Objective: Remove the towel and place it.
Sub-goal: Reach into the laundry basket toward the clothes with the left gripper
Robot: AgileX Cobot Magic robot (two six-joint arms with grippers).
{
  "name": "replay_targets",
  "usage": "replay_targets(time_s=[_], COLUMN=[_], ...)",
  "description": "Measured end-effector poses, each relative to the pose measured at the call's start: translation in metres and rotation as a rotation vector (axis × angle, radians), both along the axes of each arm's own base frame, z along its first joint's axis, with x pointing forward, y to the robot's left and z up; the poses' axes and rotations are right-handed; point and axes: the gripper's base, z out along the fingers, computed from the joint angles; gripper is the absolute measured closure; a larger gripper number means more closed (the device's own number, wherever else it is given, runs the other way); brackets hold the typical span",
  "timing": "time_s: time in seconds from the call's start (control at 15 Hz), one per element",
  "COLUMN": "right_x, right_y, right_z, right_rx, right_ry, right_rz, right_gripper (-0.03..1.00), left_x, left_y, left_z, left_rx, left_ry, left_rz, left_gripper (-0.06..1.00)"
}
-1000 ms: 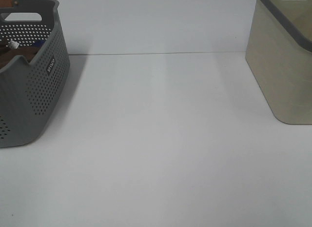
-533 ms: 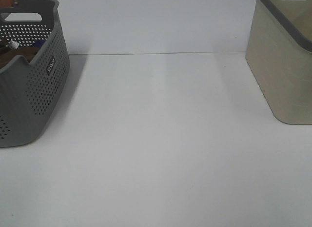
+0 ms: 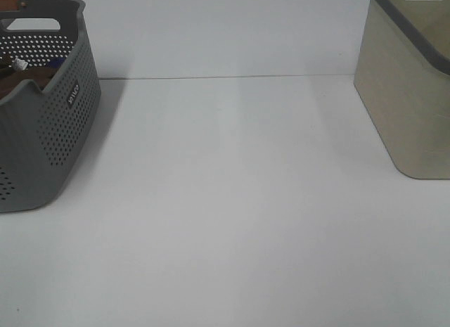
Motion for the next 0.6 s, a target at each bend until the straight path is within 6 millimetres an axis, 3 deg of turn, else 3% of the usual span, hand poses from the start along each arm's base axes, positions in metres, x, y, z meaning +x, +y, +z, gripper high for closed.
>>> replay_targets(time_s=[0.6], right_x=[0.0000], right_y=[0.0000], right_z=[0.0000], right_rx=[0.000], right_ry=[0.000], right_rz=[0.000], right_gripper=[0.44], left_x=[0.0000], left_y=[0.0000], left_z=[0.0000], left_rx=[0.000], left_ry=[0.000], left_rz=[0.000], left_gripper=[0.33])
